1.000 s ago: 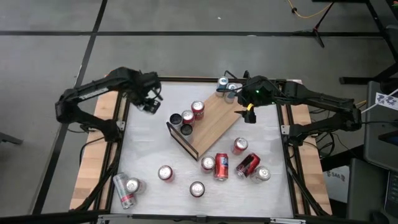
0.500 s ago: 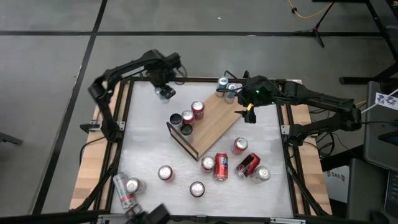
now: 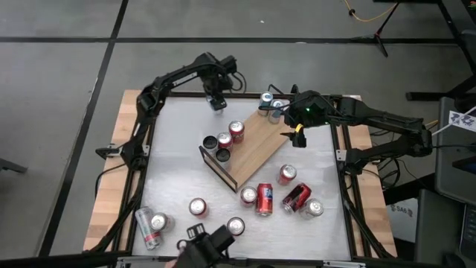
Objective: Place canned beverage on shelf
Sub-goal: Put the blue soda can on the shelf aligned with the other blue soda cans
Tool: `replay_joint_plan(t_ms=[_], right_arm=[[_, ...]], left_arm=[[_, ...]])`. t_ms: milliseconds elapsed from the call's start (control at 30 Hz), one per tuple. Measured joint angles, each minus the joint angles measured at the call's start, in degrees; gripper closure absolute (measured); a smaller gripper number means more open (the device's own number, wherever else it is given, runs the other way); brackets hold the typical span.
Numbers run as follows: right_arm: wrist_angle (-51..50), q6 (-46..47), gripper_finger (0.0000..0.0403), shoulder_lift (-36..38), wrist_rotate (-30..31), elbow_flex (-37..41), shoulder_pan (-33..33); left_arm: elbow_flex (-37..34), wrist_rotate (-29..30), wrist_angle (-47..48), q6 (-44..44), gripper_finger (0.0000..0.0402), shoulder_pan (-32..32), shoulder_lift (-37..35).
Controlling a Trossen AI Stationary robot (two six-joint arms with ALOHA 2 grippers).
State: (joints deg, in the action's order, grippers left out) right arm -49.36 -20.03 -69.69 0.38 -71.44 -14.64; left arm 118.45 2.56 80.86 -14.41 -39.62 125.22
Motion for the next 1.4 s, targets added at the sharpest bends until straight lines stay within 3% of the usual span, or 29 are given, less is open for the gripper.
replay_joint_plan(t_ms=[300, 667, 1400], right_arm=[[0.0, 0.0, 0.0061, 0.0, 0.0, 0.0, 0.0], [0.0, 0.0, 0.0061, 0.0, 0.0, 0.0, 0.0], [0.0, 0.0, 0.0061, 0.0, 0.0, 0.0, 0.0]], left_arm=[[1.0, 0.0, 0.2, -6.8, 0.0184, 3.5, 1.8], [1.0, -0.1, -3.9, -13.0, 0.0152, 5.8, 1.9], [1.0, -0.5, -8.3, -13.0, 0.0147, 6.0, 1.9]])
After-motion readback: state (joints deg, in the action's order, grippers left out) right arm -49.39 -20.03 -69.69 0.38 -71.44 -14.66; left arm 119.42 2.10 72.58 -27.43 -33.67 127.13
